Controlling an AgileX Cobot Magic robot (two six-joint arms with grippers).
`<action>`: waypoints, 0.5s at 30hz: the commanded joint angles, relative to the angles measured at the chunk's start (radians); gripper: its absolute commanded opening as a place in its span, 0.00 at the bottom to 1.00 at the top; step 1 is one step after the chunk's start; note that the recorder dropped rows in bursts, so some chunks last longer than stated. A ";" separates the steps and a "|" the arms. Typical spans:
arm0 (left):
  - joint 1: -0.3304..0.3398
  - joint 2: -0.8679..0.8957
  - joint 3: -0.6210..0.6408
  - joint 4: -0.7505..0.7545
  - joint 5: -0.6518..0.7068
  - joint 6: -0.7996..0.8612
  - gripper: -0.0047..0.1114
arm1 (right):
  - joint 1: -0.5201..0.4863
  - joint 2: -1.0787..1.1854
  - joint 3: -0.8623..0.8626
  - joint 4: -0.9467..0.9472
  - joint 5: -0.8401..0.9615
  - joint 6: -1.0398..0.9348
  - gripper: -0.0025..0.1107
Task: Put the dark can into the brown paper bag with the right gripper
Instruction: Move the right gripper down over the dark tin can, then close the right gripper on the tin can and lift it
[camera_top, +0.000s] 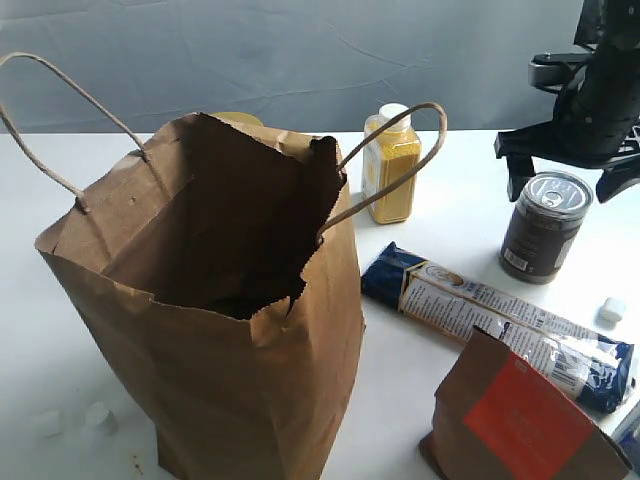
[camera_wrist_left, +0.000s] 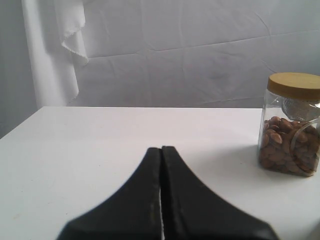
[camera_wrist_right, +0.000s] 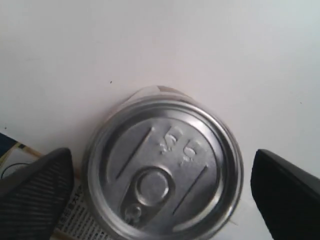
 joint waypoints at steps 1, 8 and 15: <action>-0.006 -0.003 0.004 0.003 -0.007 -0.004 0.04 | -0.006 0.036 -0.009 0.001 -0.043 -0.021 0.79; -0.006 -0.003 0.004 0.003 -0.007 -0.004 0.04 | -0.006 0.032 -0.007 0.004 -0.035 -0.022 0.21; -0.006 -0.003 0.004 0.003 -0.007 -0.004 0.04 | -0.006 -0.071 -0.003 -0.022 -0.090 -0.026 0.02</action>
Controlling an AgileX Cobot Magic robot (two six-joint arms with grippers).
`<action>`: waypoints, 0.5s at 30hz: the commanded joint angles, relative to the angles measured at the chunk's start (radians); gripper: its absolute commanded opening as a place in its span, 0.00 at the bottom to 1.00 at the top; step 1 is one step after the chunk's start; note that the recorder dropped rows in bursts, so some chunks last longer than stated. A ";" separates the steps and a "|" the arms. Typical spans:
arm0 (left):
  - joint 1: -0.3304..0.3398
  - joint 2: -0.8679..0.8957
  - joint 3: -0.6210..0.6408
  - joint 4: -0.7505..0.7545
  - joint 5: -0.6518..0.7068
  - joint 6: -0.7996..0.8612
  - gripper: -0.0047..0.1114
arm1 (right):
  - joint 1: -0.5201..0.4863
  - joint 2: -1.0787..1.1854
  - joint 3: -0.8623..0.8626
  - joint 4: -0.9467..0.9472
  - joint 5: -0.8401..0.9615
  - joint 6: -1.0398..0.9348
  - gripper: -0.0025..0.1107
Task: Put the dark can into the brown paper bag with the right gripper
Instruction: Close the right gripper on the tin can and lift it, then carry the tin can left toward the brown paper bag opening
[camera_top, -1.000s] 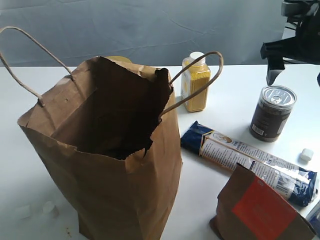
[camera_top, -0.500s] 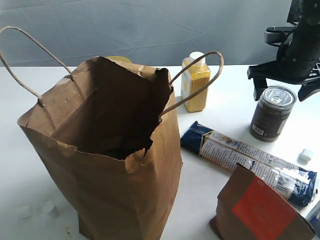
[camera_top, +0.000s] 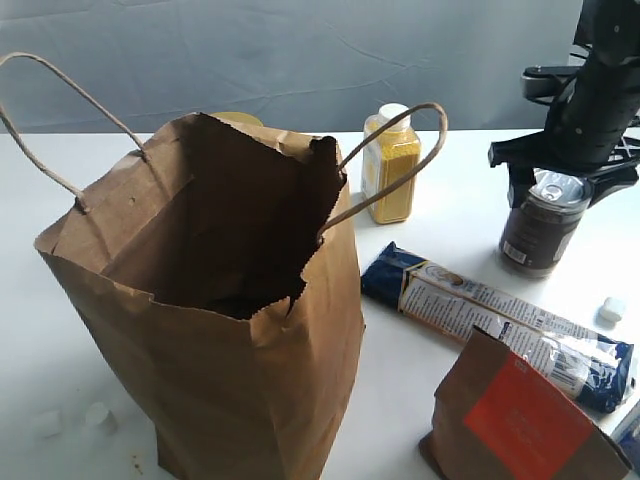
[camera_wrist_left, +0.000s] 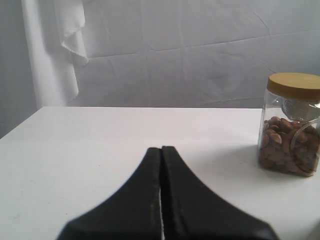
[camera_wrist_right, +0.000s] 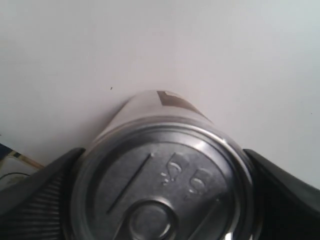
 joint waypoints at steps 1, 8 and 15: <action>-0.006 -0.003 0.004 0.003 -0.007 -0.004 0.04 | -0.006 -0.103 -0.003 -0.024 -0.066 -0.009 0.02; -0.006 -0.003 0.004 0.003 -0.007 -0.004 0.04 | 0.004 -0.340 0.038 -0.024 -0.112 -0.016 0.02; -0.006 -0.003 0.004 0.003 -0.007 -0.004 0.04 | 0.082 -0.669 0.255 0.028 -0.302 -0.021 0.02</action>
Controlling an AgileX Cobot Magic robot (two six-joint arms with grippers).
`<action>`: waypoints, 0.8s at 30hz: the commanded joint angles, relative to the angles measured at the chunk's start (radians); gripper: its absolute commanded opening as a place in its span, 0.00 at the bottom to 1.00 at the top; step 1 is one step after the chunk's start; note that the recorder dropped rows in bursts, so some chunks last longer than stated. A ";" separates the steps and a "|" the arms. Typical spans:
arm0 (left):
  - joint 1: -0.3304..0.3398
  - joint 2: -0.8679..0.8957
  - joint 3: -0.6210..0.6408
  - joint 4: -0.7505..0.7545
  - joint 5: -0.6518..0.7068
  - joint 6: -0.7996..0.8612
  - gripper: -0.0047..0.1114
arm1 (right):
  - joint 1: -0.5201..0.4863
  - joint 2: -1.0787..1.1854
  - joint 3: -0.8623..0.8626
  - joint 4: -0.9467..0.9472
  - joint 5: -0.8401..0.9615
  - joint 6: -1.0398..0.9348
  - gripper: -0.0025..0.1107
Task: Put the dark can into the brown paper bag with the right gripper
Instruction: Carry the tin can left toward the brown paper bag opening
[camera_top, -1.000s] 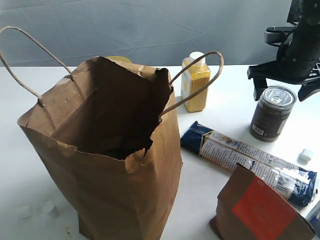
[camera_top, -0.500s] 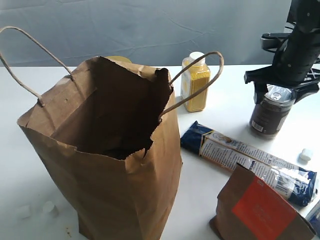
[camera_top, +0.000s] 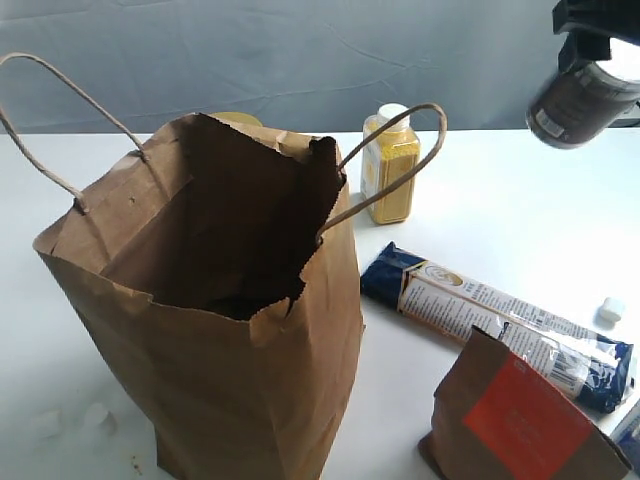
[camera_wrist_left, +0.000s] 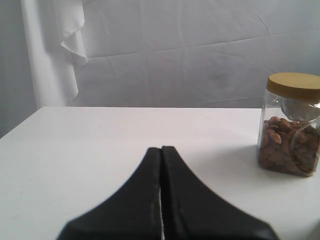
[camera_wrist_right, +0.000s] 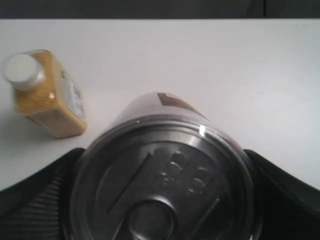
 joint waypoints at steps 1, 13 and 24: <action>-0.006 -0.003 0.004 0.003 -0.007 -0.004 0.04 | 0.067 -0.216 0.134 0.056 -0.178 -0.009 0.02; -0.006 -0.003 0.004 0.003 -0.007 -0.004 0.04 | 0.349 -0.503 0.263 0.111 -0.394 -0.043 0.02; -0.006 -0.003 0.004 0.003 -0.007 -0.004 0.04 | 0.684 -0.348 0.263 0.105 -0.531 -0.095 0.02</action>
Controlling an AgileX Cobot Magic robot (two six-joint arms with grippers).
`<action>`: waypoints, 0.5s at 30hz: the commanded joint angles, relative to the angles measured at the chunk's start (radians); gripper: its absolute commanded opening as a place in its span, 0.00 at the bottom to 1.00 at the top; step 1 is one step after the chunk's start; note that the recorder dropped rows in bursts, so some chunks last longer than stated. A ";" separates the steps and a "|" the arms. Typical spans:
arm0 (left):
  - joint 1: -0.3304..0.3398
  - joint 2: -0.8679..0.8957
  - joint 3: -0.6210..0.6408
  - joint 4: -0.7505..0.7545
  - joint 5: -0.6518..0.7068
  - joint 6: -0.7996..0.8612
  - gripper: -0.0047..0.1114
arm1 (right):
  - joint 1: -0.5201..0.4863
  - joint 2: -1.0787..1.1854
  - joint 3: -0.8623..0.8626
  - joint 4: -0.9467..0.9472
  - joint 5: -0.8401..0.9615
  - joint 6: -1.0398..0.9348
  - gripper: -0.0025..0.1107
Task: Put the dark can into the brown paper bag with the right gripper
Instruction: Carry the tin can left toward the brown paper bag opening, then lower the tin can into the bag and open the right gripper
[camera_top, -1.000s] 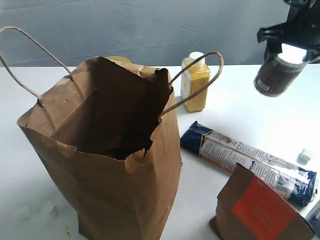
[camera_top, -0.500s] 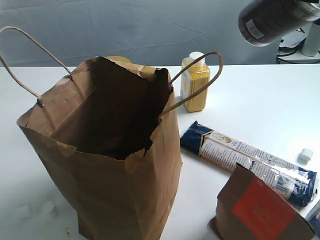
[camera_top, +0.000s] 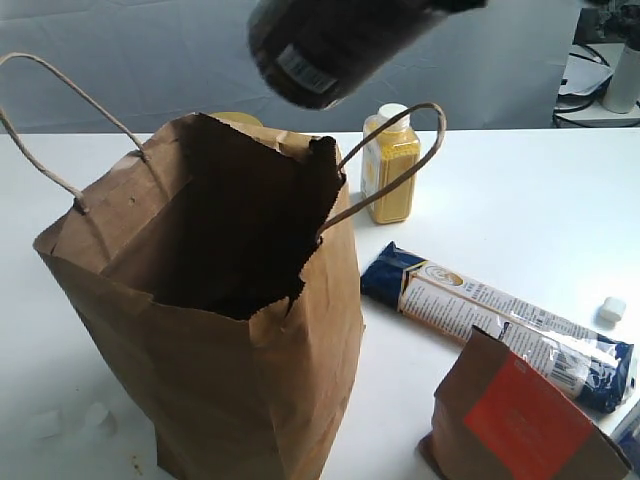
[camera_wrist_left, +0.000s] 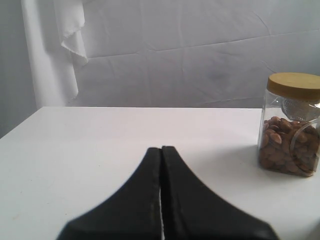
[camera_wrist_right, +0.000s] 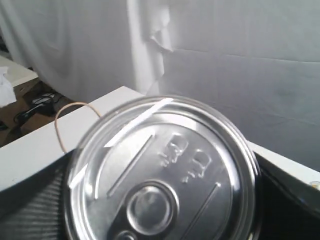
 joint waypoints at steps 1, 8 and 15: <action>-0.006 -0.003 0.004 0.003 -0.007 -0.004 0.04 | 0.055 0.110 -0.002 -0.002 -0.081 -0.015 0.02; -0.006 -0.003 0.004 0.003 -0.007 -0.004 0.04 | 0.057 0.312 -0.002 0.020 -0.062 -0.015 0.02; -0.006 -0.003 0.004 0.003 -0.007 -0.004 0.04 | 0.057 0.395 -0.007 0.031 -0.054 -0.015 0.26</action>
